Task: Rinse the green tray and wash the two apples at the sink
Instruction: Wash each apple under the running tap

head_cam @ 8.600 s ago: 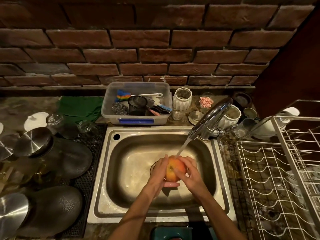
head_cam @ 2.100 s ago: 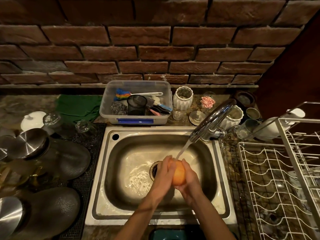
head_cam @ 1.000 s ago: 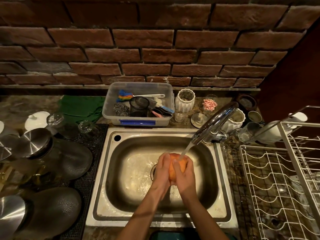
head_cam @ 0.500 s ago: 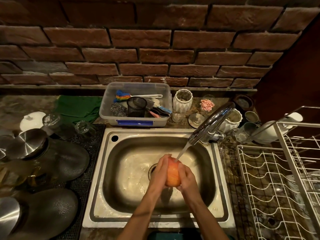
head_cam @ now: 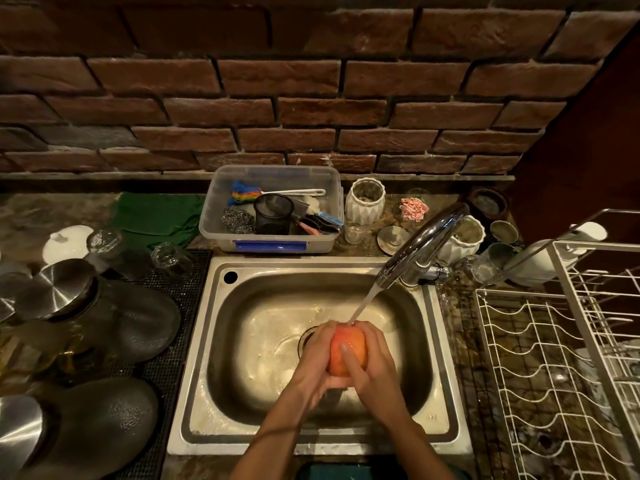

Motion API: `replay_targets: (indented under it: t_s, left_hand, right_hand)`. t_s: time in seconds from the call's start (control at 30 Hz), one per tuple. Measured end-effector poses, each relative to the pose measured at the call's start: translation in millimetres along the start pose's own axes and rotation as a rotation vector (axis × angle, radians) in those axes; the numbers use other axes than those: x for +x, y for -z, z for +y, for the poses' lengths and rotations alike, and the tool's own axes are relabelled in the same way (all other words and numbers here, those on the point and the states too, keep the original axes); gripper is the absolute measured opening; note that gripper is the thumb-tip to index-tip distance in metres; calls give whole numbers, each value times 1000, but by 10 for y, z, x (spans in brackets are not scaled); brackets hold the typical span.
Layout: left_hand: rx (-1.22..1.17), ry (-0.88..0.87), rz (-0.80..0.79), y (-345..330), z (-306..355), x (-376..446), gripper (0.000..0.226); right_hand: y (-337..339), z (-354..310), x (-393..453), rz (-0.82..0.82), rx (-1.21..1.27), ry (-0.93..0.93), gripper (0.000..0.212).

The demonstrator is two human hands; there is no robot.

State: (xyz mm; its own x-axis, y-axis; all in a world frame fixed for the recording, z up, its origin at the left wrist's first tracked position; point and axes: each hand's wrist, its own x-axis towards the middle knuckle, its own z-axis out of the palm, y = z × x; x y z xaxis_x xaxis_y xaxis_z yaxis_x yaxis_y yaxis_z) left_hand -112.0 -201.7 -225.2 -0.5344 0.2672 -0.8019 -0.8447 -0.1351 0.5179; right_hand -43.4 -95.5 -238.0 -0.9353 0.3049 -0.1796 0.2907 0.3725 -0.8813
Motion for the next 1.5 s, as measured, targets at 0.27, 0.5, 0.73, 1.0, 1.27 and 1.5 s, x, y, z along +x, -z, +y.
replay_targets:
  t_s: [0.27,0.5,0.73,1.0,1.27,1.5]
  left_hand:
    - [398,-307,142,-165,-122,-63,27]
    - [366,-441,78,-218,-72,-135,34]
    - [51,-98,28,-59,141,-133,36]
    - [-355,101,-53,-63,-23,-82,47]
    - [-357,138,-52,-7,-52,-66,53]
    - [165,-91,-16,-6,53,-72,44]
  right_hand:
    - [-114,-134,191,200,259,-347,29]
    - [-45,-166,303,26,772,-594,34]
    - [-67,-70,130,11,409,-209,34]
    - [25,22,160,-17,524,-207,54]
    - [-27,-38,293,-55,827,-551,52]
    - [-98,68,234,-113,420,-438,45]
